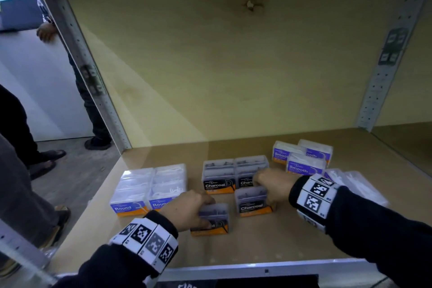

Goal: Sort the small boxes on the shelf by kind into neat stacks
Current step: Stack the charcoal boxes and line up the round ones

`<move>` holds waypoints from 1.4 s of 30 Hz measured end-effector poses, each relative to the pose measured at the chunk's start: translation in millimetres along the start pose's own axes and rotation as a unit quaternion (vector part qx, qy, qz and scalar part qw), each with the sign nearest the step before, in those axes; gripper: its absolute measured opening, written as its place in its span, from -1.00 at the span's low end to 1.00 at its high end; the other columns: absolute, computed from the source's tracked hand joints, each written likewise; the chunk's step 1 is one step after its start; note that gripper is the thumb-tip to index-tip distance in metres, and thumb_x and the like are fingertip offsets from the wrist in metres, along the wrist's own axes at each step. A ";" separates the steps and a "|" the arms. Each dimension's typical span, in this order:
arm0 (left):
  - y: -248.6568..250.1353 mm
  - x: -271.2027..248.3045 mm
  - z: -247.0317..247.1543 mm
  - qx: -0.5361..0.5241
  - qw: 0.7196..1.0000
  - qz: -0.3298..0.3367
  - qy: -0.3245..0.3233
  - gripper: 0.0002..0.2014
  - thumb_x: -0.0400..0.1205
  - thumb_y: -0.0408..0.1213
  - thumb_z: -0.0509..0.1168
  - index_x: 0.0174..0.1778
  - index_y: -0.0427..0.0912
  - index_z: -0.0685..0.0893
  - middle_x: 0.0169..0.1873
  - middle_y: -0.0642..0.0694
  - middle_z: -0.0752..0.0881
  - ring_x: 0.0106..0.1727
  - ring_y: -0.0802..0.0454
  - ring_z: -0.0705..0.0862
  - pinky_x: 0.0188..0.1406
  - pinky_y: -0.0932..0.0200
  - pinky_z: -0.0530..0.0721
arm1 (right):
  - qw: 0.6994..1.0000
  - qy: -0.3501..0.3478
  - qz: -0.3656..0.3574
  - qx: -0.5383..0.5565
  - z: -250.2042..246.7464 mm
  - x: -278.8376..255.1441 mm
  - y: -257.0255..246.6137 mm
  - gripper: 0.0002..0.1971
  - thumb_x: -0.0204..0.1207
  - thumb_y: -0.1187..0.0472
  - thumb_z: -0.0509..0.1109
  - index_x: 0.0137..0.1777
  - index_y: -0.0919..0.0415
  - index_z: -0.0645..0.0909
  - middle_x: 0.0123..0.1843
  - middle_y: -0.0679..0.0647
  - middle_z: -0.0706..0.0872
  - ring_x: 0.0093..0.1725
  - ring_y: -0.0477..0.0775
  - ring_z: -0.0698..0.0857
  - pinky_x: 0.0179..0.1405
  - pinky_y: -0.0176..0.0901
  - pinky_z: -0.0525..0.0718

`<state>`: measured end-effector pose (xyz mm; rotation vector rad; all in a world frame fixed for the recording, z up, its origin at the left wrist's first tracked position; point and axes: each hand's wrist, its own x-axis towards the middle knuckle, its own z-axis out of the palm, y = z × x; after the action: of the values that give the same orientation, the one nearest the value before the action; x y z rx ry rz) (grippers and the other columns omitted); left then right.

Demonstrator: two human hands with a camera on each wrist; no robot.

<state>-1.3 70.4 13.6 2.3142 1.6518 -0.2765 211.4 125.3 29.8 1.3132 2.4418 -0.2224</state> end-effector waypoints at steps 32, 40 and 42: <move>16.3 55.7 -14.8 0.014 0.996 -0.022 0.082 -0.33 0.48 -0.16 0.47 0.50 -0.17 0.42 0.44 -0.12 0.43 0.44 -0.08 0.46 0.36 0.09 0.48 | 0.996 0.063 0.056 -0.013 1.4 12.5 15.9 -0.48 0.49 0.30 0.39 0.45 0.27 0.39 0.39 0.22 0.46 0.31 0.24 0.57 0.23 0.07 0.65; 13.1 76.3 -28.0 0.038 0.998 -0.044 0.013 0.21 0.34 -0.11 0.59 0.67 -0.28 -0.16 0.68 -0.18 -0.05 0.69 -0.11 0.07 0.68 0.08 0.13 | 0.999 0.006 0.045 0.006 -17.7 38.1 19.0 0.11 0.31 0.07 0.59 0.66 0.30 -0.09 0.66 0.25 0.10 0.62 0.24 0.19 0.58 0.04 0.33; 13.3 82.2 -31.4 0.040 0.998 -0.052 -0.012 0.24 0.34 -0.10 0.59 0.66 -0.29 -0.23 0.69 -0.20 -0.13 0.70 -0.11 0.01 0.69 0.06 0.11 | 0.998 -0.026 0.048 0.015 -19.6 46.2 20.5 0.19 0.31 0.02 0.59 0.67 0.30 -0.22 0.71 0.25 -0.08 0.68 0.24 0.04 0.66 0.04 0.20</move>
<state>37.8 150.1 18.7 2.2760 1.7829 -0.3983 200.5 178.4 30.9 1.4148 2.3345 -0.2670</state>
